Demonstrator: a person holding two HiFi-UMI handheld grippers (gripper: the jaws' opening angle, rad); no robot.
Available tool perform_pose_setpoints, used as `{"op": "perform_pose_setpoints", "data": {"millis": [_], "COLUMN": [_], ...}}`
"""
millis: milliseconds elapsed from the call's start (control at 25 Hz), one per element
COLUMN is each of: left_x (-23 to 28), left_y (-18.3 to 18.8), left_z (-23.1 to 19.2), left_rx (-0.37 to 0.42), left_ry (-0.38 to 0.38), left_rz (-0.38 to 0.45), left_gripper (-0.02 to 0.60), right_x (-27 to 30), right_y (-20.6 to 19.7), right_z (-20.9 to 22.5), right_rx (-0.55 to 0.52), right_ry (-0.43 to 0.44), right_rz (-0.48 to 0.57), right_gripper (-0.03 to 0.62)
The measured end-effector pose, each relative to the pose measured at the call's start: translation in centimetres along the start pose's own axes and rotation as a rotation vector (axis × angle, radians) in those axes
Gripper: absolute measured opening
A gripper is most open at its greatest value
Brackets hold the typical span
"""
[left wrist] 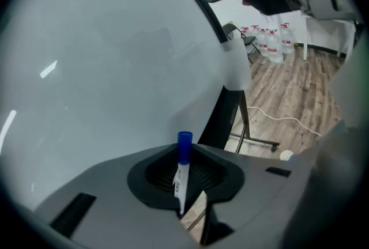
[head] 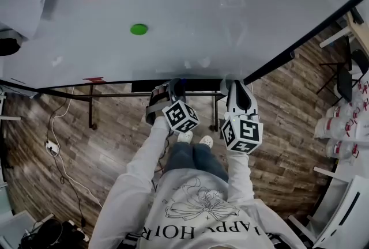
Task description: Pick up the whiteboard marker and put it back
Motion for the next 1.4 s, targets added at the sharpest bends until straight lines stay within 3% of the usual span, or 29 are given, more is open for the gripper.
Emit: {"op": "perform_pose_setpoints", "data": {"millis": [320, 560, 1200, 1400], "left_x": [2.7, 3.1, 2.5, 0.7], "left_y": [-0.3, -0.1, -0.6, 0.0], "left_z": [2.3, 3.1, 3.5, 2.4], "left_rx": [0.116, 0.154, 0.079, -0.004], "left_ry": [0.030, 0.019, -0.021, 0.001], "left_rz": [-0.072, -0.068, -0.046, -0.009], "left_gripper": [0.067, 0.072, 0.118, 0.117], "right_x": [-0.1, -0.2, -0.6, -0.8], "right_y": [-0.4, -0.5, 0.4, 0.7], "right_z": [0.3, 0.3, 0.2, -0.2], "right_rx": [0.002, 0.003, -0.006, -0.005], "right_ry": [-0.016, -0.021, -0.019, -0.011], "right_rz": [-0.011, -0.011, 0.010, 0.021], "right_gripper": [0.008, 0.008, 0.008, 0.008]}}
Point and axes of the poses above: the fingertips, and each gripper's own axes: x forward along the fingers, z to its right, y out of its top, the point moved 7 cm from there along -x, backward along the fingers, and after that the axes turned 3 degrees about -y, right-handed, at the moved point
